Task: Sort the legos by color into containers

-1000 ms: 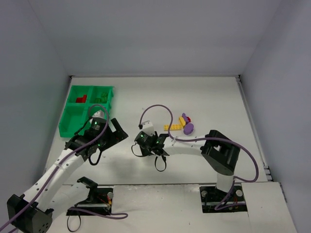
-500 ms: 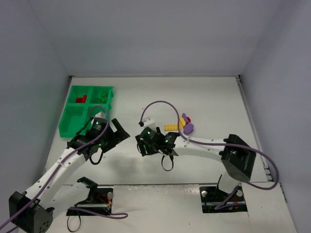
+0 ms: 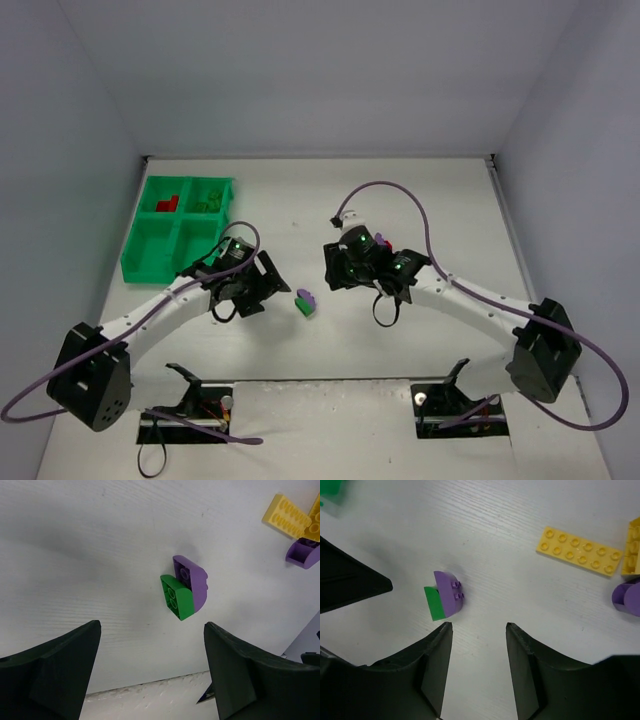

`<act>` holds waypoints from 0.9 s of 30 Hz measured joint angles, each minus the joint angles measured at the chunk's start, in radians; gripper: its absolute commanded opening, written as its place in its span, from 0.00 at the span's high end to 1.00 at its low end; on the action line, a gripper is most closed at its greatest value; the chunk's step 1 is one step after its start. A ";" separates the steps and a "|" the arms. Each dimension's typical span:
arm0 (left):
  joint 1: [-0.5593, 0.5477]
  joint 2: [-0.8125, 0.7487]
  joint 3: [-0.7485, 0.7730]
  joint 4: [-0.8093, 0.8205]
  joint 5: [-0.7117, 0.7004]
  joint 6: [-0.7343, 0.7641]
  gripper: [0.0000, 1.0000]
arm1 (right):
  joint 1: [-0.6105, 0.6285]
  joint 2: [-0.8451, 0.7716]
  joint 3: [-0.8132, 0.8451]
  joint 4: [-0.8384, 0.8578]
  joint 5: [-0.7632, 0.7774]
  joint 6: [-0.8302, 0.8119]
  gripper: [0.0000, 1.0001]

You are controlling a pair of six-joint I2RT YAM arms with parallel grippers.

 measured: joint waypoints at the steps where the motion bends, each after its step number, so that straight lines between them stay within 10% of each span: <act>1: -0.008 0.014 0.000 0.010 0.007 -0.008 0.27 | -0.005 0.011 0.004 -0.001 -0.017 -0.006 0.56; 27: -0.019 -0.087 -0.158 0.068 0.061 0.005 0.31 | -0.012 0.549 0.330 -0.045 -0.275 -0.021 0.58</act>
